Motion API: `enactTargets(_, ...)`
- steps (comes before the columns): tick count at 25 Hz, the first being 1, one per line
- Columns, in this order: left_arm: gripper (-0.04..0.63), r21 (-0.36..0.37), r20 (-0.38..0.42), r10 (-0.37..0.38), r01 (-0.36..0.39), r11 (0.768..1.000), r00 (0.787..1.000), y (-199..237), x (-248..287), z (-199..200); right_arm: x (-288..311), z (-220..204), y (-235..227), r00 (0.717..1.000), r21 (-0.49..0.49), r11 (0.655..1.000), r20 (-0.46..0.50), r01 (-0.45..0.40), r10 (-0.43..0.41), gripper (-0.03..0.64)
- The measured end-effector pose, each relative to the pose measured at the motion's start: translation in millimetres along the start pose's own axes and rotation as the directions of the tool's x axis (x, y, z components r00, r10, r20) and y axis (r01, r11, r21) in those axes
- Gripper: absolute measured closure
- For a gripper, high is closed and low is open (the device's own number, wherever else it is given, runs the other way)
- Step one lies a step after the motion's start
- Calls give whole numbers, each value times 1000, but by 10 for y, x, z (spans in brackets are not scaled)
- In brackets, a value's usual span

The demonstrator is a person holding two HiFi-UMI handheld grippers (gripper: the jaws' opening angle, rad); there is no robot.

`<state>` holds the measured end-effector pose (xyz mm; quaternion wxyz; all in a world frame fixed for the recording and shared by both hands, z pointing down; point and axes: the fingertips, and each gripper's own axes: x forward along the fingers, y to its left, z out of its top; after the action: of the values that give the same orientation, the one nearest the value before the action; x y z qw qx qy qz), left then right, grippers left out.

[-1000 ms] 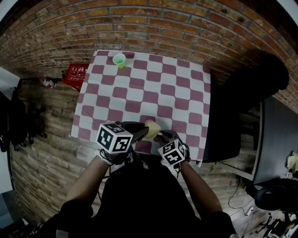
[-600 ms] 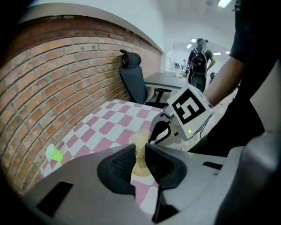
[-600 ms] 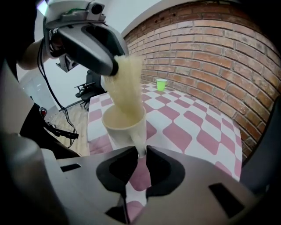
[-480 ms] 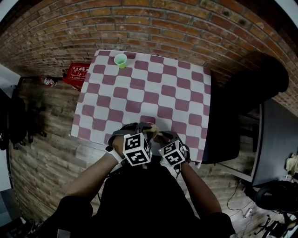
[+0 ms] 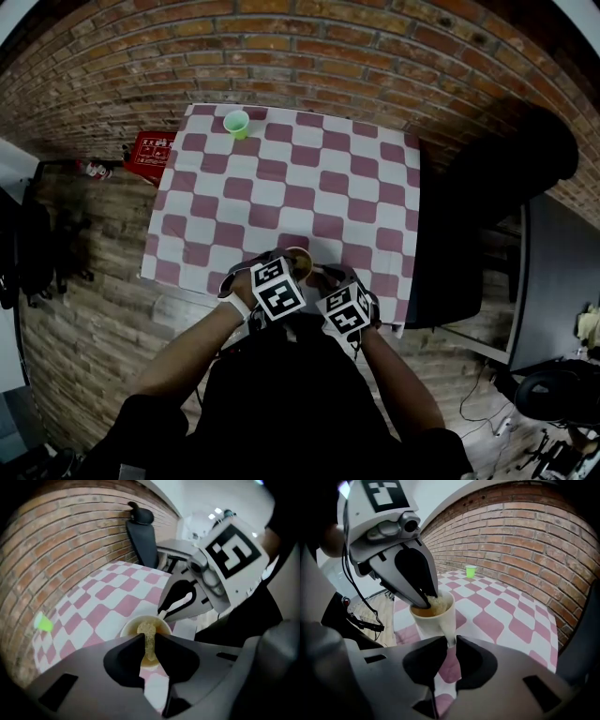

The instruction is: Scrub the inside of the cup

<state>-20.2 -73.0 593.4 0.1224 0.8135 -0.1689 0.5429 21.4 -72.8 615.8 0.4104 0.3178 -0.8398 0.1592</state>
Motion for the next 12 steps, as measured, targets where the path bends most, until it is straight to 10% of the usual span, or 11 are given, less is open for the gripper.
enactTargets(5,523,-274,182,-157,203,940,971,44,-399,116,-21,6,4,1000,8,1000,3,-2,2,541)
enactTargets(8,523,-314,267,-188,270,910,945,52,-657,138,-41,-7,2,1000,12,1000,4,0,0,541)
enactTargets(12,523,-273,397,-137,259,927,907,128,-1088,214,-117,-4,-16,1000,15,1000,14,6,-7,541)
